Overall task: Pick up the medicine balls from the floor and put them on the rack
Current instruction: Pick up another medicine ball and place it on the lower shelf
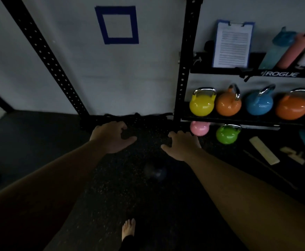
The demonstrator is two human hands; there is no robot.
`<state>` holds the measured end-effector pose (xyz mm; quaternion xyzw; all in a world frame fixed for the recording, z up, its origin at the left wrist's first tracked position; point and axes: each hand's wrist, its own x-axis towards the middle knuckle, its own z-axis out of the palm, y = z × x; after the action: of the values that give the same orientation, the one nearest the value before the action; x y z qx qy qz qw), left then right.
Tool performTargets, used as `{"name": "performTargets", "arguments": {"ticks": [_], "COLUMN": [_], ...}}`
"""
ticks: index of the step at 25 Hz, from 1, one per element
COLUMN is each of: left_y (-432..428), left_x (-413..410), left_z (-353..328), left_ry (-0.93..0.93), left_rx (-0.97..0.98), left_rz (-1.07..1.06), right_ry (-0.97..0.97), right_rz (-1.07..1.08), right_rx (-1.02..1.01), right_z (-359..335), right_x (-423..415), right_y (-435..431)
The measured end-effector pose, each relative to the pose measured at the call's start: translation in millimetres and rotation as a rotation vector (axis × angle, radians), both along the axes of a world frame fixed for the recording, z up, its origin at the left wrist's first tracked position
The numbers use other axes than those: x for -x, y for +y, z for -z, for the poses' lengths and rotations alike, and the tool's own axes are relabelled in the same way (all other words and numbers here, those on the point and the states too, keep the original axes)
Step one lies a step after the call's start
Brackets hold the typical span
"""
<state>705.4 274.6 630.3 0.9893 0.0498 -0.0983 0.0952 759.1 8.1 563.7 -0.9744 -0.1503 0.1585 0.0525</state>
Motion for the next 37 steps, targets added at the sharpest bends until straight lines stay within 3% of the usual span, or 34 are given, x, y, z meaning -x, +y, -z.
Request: {"name": "performTargets", "arguments": {"ticks": [4, 9, 17, 23, 28, 31, 37], "left_y": [33.2, 63.4, 62.9, 43.2, 33.7, 28.2, 7.9], "left_x": [-53.1, -131.6, -201.6, -228.4, -222.8, -224.8, -229.4], "left_z": [71.5, 202.7, 551.1, 759.6, 819.9, 834.4, 818.4], "left_ry": [0.109, 0.245, 0.356, 0.383, 0.573, 0.613, 0.524], "left_rx": [0.015, 0.059, 0.213, 0.504, 0.89, 1.167, 1.234], "left_rz": [0.034, 0.064, -0.074, -0.413, -0.799, -0.92, -0.984], "right_ry": [0.041, 0.162, 0.217, 0.254, 0.311, 0.296, 0.263], "right_rz": [0.067, 0.106, -0.05, -0.051, 0.019, 0.046, 0.12], "right_rx": [-0.017, 0.034, 0.144, 0.15, -0.02, -0.113, -0.213], "right_z": [61.2, 188.4, 490.4, 669.7, 725.1, 734.5, 725.0], "right_x": [-30.0, -66.1, -153.7, -198.1, -200.6, -204.8, -205.4], "right_y": [26.8, 65.1, 107.4, 107.8, 114.6, 117.0, 104.8]}}
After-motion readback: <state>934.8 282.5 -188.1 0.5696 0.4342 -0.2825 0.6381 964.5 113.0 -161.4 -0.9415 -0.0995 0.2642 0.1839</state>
